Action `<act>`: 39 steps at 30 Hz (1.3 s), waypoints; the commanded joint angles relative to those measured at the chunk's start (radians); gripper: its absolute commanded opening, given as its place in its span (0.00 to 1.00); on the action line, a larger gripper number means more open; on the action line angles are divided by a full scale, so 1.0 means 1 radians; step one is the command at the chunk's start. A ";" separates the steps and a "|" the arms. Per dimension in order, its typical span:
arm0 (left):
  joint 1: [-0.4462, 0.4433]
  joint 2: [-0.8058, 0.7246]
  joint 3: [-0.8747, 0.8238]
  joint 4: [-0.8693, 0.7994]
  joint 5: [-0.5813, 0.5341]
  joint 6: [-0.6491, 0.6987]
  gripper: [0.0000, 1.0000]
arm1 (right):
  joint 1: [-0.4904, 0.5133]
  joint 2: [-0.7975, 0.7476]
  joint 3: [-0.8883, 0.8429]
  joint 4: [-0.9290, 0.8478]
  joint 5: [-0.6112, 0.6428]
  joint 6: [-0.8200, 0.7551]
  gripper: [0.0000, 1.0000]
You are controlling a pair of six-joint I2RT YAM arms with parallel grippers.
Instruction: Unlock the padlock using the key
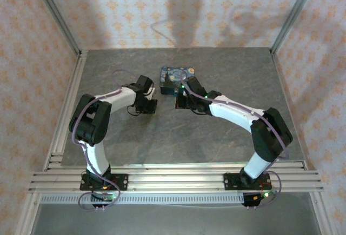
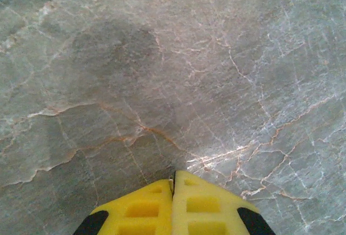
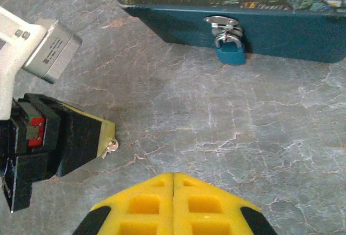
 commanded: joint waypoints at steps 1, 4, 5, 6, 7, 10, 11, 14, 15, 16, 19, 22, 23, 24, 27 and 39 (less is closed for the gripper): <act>-0.018 -0.029 -0.023 0.018 -0.032 0.079 0.00 | -0.045 -0.019 -0.002 -0.051 0.056 0.062 0.02; -0.037 -0.108 -0.077 0.084 -0.019 0.150 0.00 | -0.120 -0.043 0.002 -0.092 0.008 0.158 0.02; -0.043 -0.143 -0.098 0.114 -0.014 0.166 0.00 | -0.142 -0.057 0.001 -0.096 -0.014 0.180 0.03; -0.049 -0.177 -0.121 0.147 -0.002 0.176 0.00 | -0.157 -0.072 0.000 -0.099 -0.030 0.196 0.03; -0.053 -0.204 -0.137 0.175 0.008 0.183 0.00 | -0.166 -0.088 0.000 -0.101 -0.034 0.205 0.03; -0.070 -0.285 -0.178 0.247 0.031 0.209 0.00 | -0.172 -0.137 0.009 -0.113 -0.035 0.222 0.04; -0.076 -0.316 -0.193 0.270 0.038 0.218 0.00 | -0.172 -0.150 0.015 -0.118 -0.041 0.226 0.04; -0.089 -0.405 -0.236 0.341 0.055 0.236 0.00 | -0.174 -0.180 0.034 -0.130 -0.076 0.242 0.07; -0.093 -0.431 -0.246 0.355 0.060 0.250 0.00 | -0.173 -0.186 0.039 -0.132 -0.091 0.245 0.08; -0.099 -0.463 -0.259 0.377 0.071 0.273 0.00 | -0.172 -0.191 0.046 -0.133 -0.115 0.248 0.10; -0.123 -0.548 -0.286 0.409 0.078 0.352 0.00 | -0.173 -0.195 0.076 -0.147 -0.183 0.268 0.14; -0.143 -0.620 -0.300 0.427 0.081 0.421 0.00 | -0.171 -0.192 0.099 -0.135 -0.252 0.314 0.18; -0.150 -0.641 -0.303 0.432 0.085 0.447 0.00 | -0.171 -0.192 0.101 -0.123 -0.274 0.335 0.19; -0.158 -0.656 -0.304 0.434 0.091 0.473 0.00 | -0.171 -0.192 0.101 -0.108 -0.292 0.353 0.20; -0.180 -0.699 -0.300 0.422 0.110 0.551 0.00 | -0.170 -0.192 0.102 -0.067 -0.337 0.401 0.24; -0.212 -0.751 -0.214 0.328 0.199 0.686 0.00 | -0.148 -0.234 0.070 0.029 -0.440 0.401 0.28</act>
